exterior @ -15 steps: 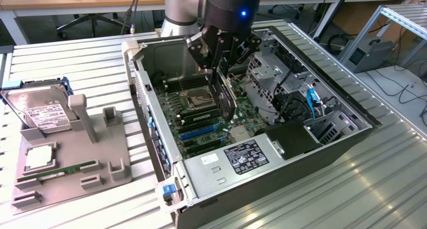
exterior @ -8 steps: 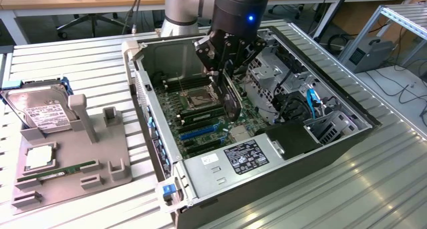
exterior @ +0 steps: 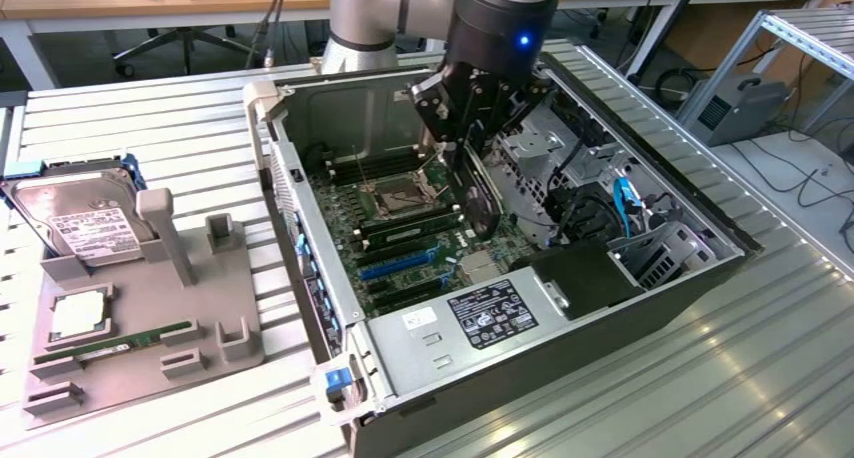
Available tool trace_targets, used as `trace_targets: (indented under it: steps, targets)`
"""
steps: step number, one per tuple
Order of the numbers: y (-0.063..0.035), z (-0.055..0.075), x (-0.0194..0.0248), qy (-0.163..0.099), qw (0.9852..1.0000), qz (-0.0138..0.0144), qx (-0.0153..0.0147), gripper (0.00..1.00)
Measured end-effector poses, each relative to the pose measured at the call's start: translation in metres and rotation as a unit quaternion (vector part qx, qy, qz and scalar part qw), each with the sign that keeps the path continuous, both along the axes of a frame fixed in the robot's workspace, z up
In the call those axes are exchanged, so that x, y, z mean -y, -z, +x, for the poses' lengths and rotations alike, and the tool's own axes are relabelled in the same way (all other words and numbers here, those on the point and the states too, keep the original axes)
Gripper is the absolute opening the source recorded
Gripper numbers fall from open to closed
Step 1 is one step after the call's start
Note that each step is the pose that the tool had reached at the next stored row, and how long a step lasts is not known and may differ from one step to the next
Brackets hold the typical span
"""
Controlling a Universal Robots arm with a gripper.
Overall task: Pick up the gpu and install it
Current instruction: 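Pick up the gpu and move the gpu toward the slot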
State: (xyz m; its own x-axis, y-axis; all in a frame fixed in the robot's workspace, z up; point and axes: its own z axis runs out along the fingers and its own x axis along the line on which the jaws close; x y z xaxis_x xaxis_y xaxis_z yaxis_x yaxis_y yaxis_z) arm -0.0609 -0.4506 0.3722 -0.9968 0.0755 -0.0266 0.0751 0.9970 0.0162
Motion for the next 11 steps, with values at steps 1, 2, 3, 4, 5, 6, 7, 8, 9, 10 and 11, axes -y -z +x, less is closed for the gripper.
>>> trace_targets:
  steps: [1,2,3,4,5,6,7,8,9,10,11]
  targets:
    - [0.0007,0.002,-0.0008,0.0,1.0,-0.0002,0.0,0.27]
    - [0.0014,0.004,-0.0019,0.0,1.0,-0.0005,0.0,0.27]
    - [0.002,0.006,-0.0032,0.0,1.0,-0.0007,0.0,0.27]
    - [0.0032,0.008,-0.0057,0.0,1.0,-0.0011,0.0,0.27]
    - [0.0041,0.01,-0.0075,0.0,1.0,-0.0014,0.0,0.27]
    - [0.0045,0.011,-0.0085,0.0,1.0,-0.0015,0.0,0.27]
    - [0.0051,0.012,-0.0098,0.0,1.0,-0.0018,0.0,0.27]
    - [0.0057,0.014,-0.0111,0.0,1.0,-0.0019,0.0,0.27]
    - [0.0062,0.016,-0.0124,0.0,1.0,-0.002,0.0,0.27]
    - [0.0066,0.016,-0.0137,0.0,1.0,-0.0019,0.0,0.27]
    - [0.0068,0.017,-0.0152,0.0,1.0,-0.002,0.0,0.27]
